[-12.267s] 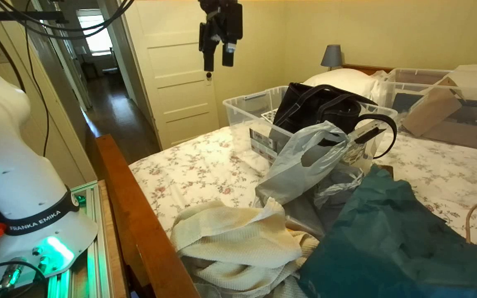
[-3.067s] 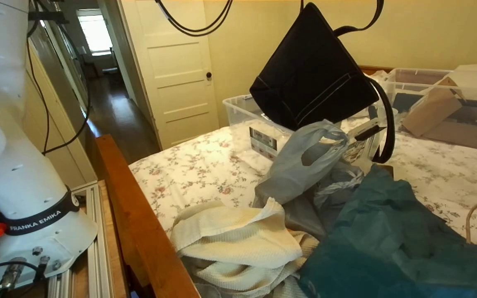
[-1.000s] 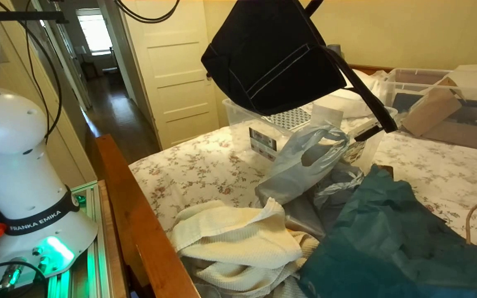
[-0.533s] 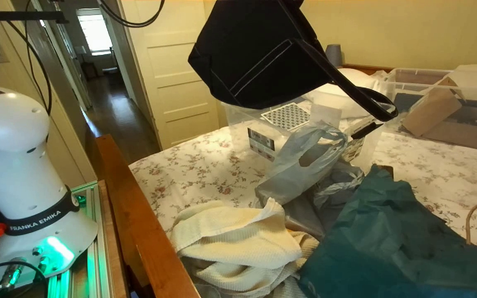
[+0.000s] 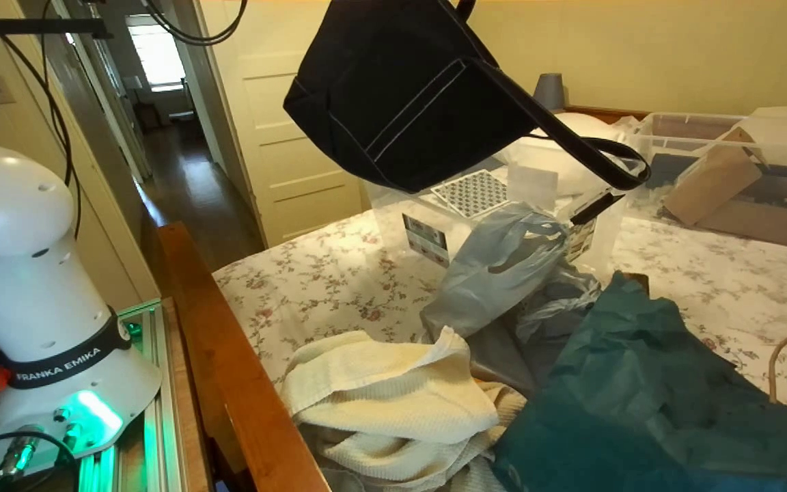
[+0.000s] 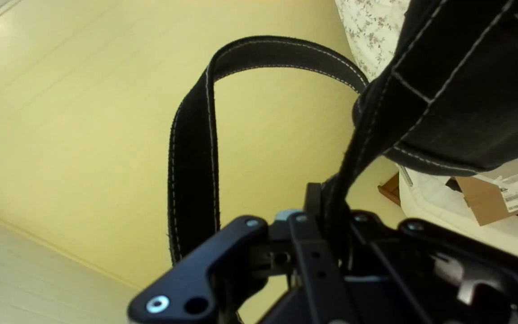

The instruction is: Remove the black bag from the clear container.

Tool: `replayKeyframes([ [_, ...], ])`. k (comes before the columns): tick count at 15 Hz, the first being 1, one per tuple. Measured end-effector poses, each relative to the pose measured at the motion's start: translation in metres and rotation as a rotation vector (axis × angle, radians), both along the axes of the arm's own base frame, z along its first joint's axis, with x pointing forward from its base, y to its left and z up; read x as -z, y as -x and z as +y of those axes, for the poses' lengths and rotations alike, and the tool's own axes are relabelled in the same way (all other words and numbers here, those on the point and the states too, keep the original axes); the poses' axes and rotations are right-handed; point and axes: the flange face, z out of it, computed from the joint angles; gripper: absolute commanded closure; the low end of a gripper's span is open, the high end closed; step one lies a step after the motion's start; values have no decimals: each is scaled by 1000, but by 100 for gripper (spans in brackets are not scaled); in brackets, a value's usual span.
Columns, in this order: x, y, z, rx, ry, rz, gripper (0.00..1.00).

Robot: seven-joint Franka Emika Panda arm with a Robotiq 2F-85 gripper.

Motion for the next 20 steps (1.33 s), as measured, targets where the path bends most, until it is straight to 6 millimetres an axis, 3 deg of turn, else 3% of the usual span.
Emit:
replayKeyframes([
  [5,0,-1,-1,2,-4,-1,94],
  [7,0,0,-1,1,-4,-1,99],
  [13,32,-13,15,-99,-18,60,99],
  [20,22,10,32,-150,4,65,99],
])
